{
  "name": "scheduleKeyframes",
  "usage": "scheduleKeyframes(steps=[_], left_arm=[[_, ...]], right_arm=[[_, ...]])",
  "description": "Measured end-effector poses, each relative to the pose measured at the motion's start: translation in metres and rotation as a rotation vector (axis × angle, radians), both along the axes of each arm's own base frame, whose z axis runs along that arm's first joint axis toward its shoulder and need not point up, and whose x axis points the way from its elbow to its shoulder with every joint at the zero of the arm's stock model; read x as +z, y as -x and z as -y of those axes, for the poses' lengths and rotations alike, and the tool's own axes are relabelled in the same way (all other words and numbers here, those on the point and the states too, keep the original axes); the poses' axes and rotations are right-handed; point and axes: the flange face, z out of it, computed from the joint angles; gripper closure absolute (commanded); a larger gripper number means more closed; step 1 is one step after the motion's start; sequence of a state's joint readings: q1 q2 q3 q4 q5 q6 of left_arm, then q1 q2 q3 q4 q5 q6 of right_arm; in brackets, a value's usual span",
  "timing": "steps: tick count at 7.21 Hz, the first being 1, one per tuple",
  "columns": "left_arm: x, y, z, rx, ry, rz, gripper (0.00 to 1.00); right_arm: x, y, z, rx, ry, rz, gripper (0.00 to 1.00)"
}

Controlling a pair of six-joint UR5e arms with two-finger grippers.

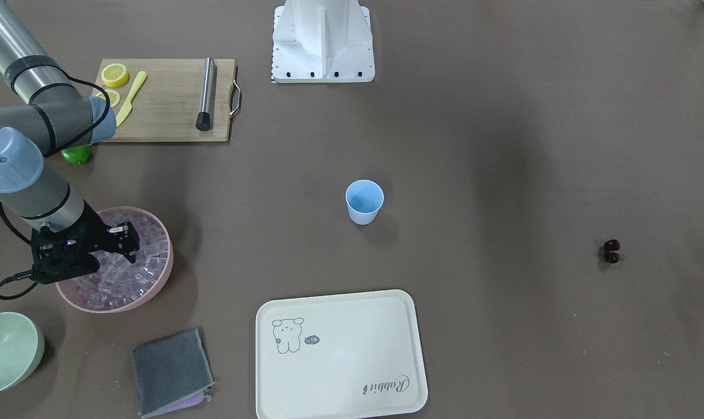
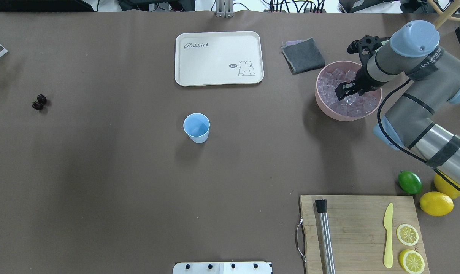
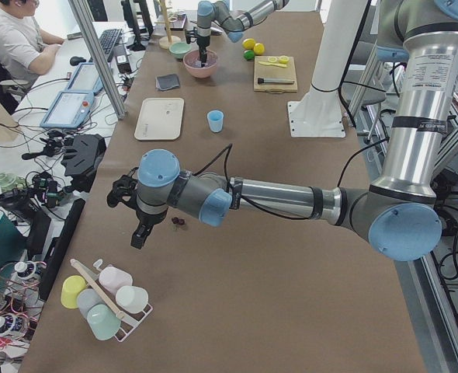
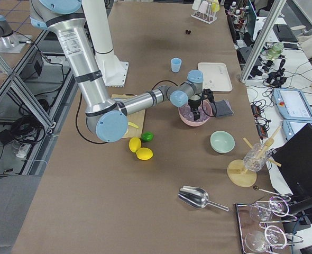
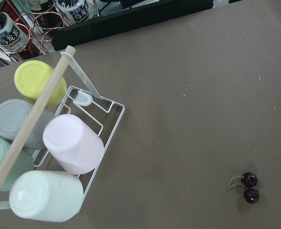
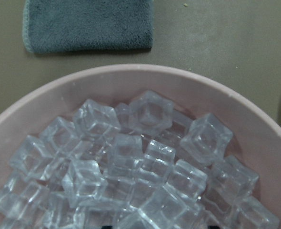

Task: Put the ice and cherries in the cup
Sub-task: 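Reach the right gripper into the pink bowl and grasp an ice cube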

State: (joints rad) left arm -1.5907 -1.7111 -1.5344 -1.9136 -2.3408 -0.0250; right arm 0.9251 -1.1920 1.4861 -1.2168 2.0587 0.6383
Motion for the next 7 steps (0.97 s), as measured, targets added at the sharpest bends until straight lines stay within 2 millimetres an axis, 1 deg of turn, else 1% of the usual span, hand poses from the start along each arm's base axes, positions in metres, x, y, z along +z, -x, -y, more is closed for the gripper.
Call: scheduleKeyframes(steps=[1, 3, 5, 7], left_arm=[[0.002, 0.000, 0.000, 0.000, 0.002, 0.000, 0.02], [0.004, 0.000, -0.001, 0.000, -0.002, -0.001, 0.02], [0.011, 0.000, 0.000, -0.001, -0.009, -0.001, 0.02], [0.017, 0.000, 0.000, -0.003, -0.018, -0.001, 0.02]], right_arm=[[0.001, -0.002, -0.001, 0.004, 0.003, 0.000, 0.98], [0.000, -0.003, -0.002, 0.037, 0.032, 0.008, 1.00], [-0.007, -0.008, -0.006, 0.056, 0.034, 0.022, 1.00], [-0.016, -0.024, -0.010, 0.070, 0.024, 0.040, 1.00]])
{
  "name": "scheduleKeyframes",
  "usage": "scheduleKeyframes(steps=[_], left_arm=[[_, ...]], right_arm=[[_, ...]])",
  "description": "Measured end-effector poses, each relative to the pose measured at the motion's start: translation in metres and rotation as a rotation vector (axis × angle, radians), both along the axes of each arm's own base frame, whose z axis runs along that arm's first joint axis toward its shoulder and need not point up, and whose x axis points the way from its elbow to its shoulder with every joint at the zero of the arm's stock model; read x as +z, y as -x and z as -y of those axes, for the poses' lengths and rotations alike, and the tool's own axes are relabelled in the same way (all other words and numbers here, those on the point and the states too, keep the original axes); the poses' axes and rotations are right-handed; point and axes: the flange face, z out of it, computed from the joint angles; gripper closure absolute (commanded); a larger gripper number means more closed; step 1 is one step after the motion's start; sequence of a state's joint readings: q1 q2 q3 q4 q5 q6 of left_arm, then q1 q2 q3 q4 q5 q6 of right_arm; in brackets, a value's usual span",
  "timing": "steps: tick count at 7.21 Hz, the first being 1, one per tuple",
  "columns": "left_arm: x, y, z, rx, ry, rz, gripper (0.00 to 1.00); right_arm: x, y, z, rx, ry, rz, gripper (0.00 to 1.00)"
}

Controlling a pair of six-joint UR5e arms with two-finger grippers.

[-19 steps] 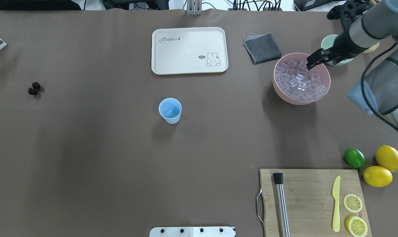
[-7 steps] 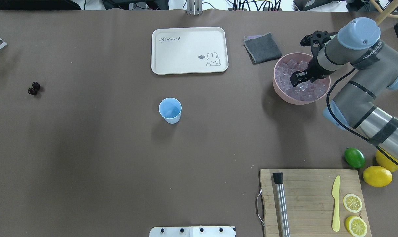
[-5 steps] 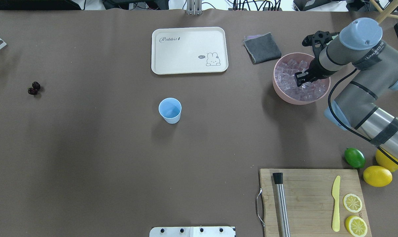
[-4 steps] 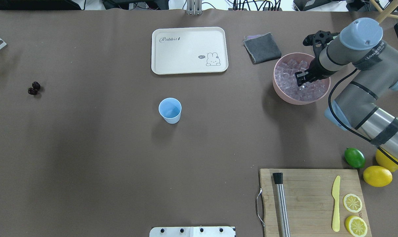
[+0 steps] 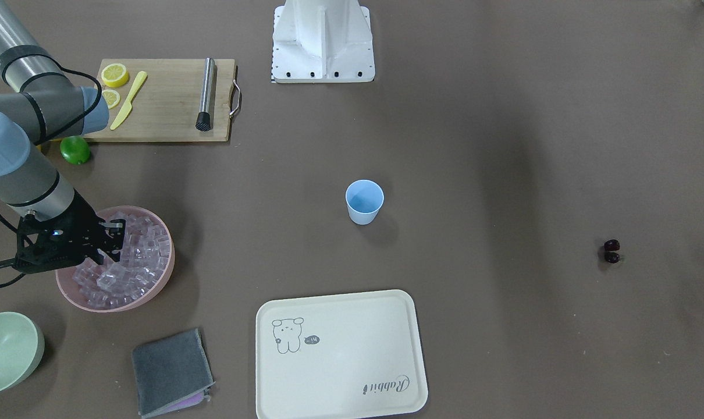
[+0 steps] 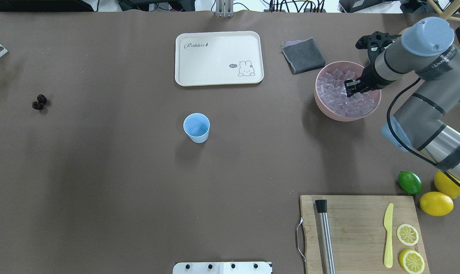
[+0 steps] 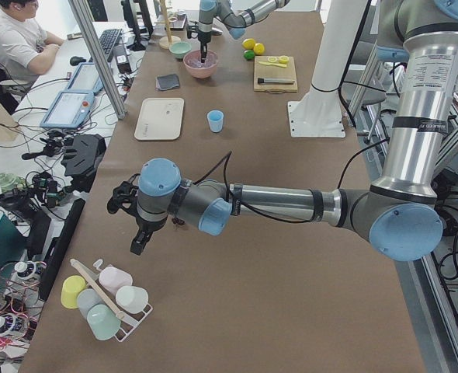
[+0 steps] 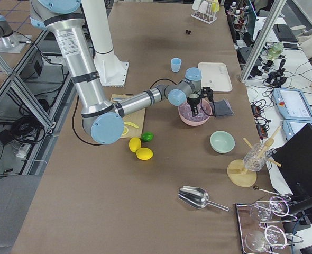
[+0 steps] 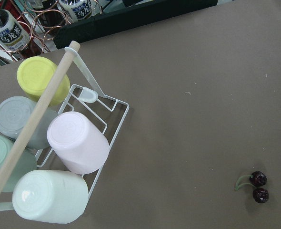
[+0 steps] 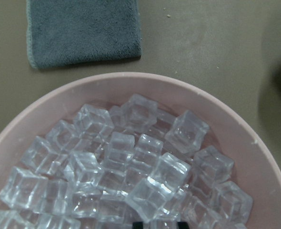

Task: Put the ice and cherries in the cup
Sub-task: 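Carry the ice cube with the right gripper over the blue cup and release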

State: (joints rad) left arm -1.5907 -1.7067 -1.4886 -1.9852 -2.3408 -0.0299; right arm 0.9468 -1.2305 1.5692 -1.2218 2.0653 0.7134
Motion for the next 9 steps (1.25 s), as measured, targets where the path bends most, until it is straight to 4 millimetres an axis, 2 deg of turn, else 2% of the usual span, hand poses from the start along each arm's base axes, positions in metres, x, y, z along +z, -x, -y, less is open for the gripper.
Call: scheduleKeyframes(steps=[2, 3, 4, 5, 6, 7, 9], left_arm=[[0.001, 0.000, 0.000, 0.000, -0.002, 0.000, 0.02], [0.001, 0.000, 0.000, 0.000, -0.003, 0.000, 0.02], [-0.002, 0.000, 0.000, -0.001, -0.006, -0.001, 0.02], [-0.005, 0.000, 0.001, -0.003, -0.010, -0.002, 0.02], [-0.009, -0.003, 0.003, -0.007, -0.009, -0.008, 0.02], [-0.017, -0.014, 0.007, -0.003, -0.005, -0.016, 0.02], [-0.026, -0.044, 0.016, 0.024, 0.003, -0.024, 0.02]], right_arm=[[-0.021, -0.012, 0.003, 0.014, -0.010, 0.017, 1.00], [-0.047, -0.011, 0.007, 0.023, 0.001, 0.020, 1.00], [-0.087, -0.001, 0.012, 0.051, 0.035, 0.033, 1.00], [-0.132, 0.021, 0.011, 0.084, 0.075, 0.062, 1.00], [-0.177, 0.057, 0.001, 0.104, 0.095, 0.095, 1.00], [-0.219, 0.098, -0.017, 0.122, 0.103, 0.129, 1.00], [-0.297, 0.181, -0.070, 0.171, 0.100, 0.193, 1.00]])
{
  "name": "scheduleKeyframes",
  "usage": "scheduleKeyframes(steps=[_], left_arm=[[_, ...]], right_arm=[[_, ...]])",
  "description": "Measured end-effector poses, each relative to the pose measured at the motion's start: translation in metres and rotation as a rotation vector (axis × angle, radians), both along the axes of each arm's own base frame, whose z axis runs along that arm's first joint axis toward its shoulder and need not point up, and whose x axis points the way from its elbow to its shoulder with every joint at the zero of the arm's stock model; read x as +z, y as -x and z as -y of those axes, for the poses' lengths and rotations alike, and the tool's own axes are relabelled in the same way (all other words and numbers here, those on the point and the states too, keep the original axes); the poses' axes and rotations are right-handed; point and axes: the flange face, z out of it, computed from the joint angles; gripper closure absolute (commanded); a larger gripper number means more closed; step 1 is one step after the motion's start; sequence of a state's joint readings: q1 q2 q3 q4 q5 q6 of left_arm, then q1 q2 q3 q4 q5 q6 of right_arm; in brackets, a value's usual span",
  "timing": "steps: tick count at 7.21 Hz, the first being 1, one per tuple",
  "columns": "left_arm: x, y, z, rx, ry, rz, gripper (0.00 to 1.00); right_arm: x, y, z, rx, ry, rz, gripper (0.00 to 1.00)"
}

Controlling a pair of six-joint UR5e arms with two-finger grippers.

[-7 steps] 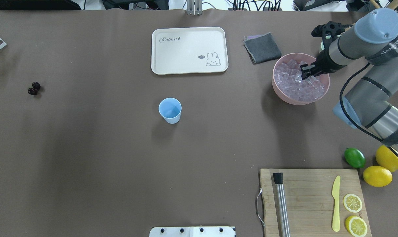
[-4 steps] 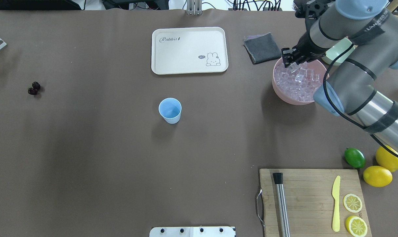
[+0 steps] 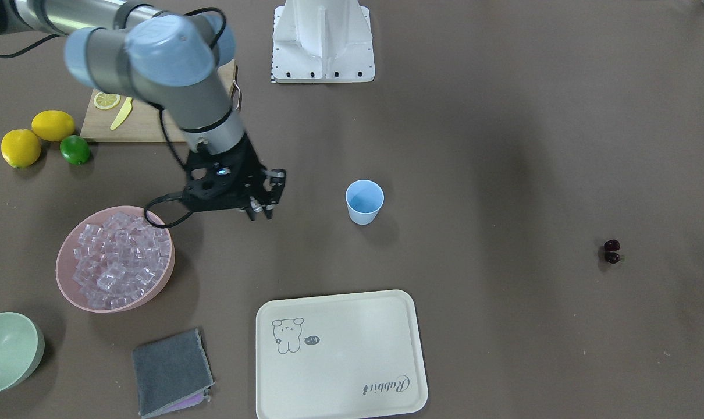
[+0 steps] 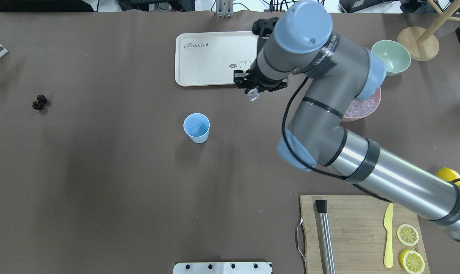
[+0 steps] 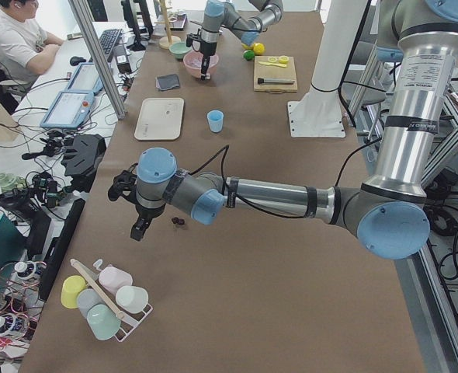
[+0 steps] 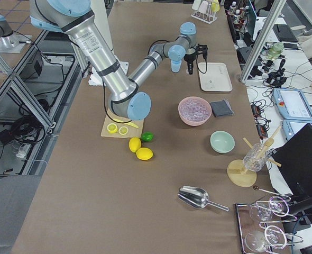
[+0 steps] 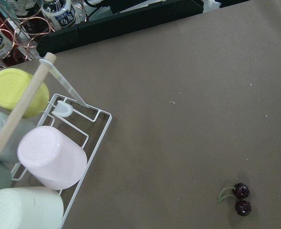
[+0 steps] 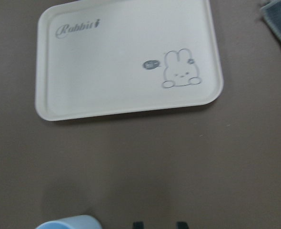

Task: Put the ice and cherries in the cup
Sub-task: 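Carry the ice cube with the right gripper over the blue cup and release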

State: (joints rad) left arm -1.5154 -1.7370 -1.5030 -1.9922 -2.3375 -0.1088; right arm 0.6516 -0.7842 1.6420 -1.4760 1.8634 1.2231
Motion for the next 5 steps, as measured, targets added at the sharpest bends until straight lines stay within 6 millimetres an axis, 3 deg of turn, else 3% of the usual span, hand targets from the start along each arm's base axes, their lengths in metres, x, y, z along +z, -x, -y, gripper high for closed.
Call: scheduleKeyframes(steps=[1, 2, 3, 5], left_arm=[[0.000, -0.006, 0.001, 0.005, 0.004, -0.001, 0.02], [-0.001, -0.008, 0.001, 0.007, 0.004, -0.002, 0.02], [-0.001, -0.008, 0.001, 0.008, 0.004, -0.003, 0.02], [-0.001, -0.009, -0.002, 0.001, 0.011, -0.008, 0.02]], right_arm=[[-0.031, 0.035, -0.016, 0.019, -0.002, 0.016, 1.00], [-0.050, 0.065, -0.019, 0.035, -0.001, 0.017, 1.00], [-0.057, 0.090, -0.018, 0.052, -0.004, 0.019, 1.00], [-0.048, 0.115, -0.018, 0.060, -0.007, 0.011, 1.00]])
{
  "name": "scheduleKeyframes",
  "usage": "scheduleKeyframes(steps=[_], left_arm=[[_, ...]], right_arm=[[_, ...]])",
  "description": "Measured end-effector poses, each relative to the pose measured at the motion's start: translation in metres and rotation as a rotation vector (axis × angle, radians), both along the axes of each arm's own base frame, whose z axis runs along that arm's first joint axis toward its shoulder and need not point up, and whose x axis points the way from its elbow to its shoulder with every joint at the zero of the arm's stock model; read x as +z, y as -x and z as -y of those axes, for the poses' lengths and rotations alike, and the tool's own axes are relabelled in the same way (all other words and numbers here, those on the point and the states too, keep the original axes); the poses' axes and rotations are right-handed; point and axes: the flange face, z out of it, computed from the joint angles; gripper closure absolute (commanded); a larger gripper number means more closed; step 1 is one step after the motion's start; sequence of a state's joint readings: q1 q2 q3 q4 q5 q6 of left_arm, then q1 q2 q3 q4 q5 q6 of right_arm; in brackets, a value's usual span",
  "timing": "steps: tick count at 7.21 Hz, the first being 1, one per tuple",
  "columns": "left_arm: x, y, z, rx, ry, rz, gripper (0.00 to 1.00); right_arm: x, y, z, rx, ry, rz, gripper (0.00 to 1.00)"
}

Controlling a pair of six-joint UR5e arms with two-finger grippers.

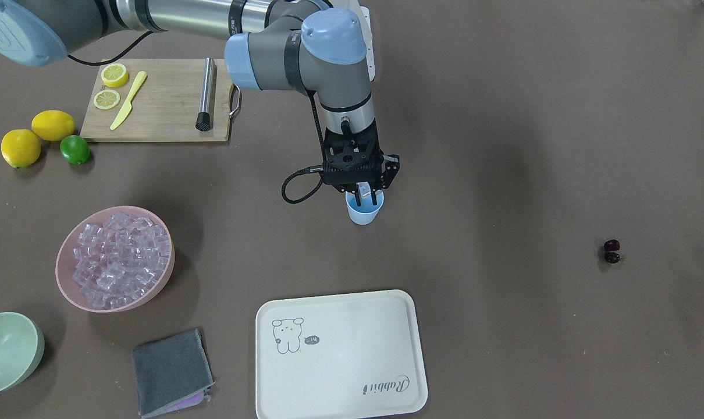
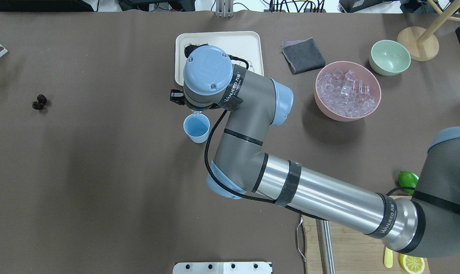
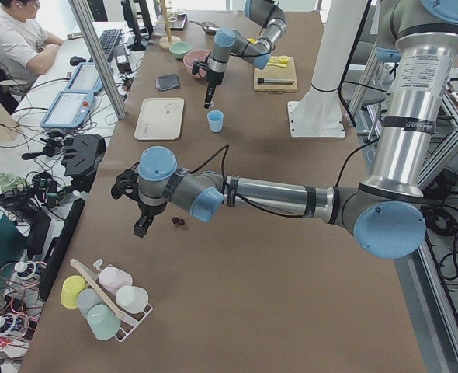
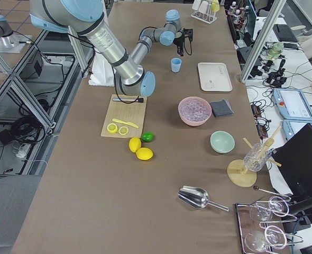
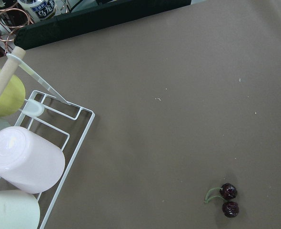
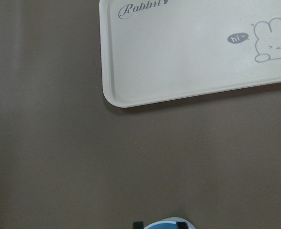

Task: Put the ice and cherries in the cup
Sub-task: 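Carry the ice cube with the right gripper over the blue cup and release, then move the right gripper back to the pink ice bowl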

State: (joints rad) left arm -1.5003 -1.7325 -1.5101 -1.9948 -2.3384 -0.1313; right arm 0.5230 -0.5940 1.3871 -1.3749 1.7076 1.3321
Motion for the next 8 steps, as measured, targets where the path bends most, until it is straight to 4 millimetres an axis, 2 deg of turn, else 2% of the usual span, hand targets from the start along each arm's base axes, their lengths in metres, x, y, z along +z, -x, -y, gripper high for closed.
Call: scheduleKeyframes(steps=[1, 2, 3, 5, 6, 7, 8], left_arm=[[-0.001, 0.000, -0.001, -0.007, 0.002, -0.007, 0.02], [-0.002, -0.001, -0.001, -0.011, -0.003, -0.011, 0.02], [-0.001, -0.001, -0.001, -0.012, -0.006, -0.013, 0.02], [-0.002, -0.001, 0.000, -0.013, -0.009, -0.014, 0.02], [-0.001, -0.001, 0.001, -0.012, -0.008, -0.013, 0.02], [0.001, -0.001, 0.001, -0.011, -0.006, -0.013, 0.02], [0.001, -0.001, 0.000, -0.011, -0.005, -0.013, 0.02]], right_arm=[[0.004, 0.007, -0.003, -0.002, -0.001, -0.005, 0.59], [0.008, 0.011, -0.005, -0.006, -0.002, -0.008, 0.13], [0.011, 0.013, -0.006, -0.009, -0.002, -0.010, 0.03], [0.011, 0.007, -0.003, -0.007, -0.006, -0.002, 0.01], [0.011, -0.017, 0.010, -0.017, -0.015, 0.010, 0.01], [0.035, -0.060, 0.033, -0.056, -0.027, 0.008, 0.01], [0.086, -0.113, 0.054, -0.111, -0.051, -0.027, 0.01]])
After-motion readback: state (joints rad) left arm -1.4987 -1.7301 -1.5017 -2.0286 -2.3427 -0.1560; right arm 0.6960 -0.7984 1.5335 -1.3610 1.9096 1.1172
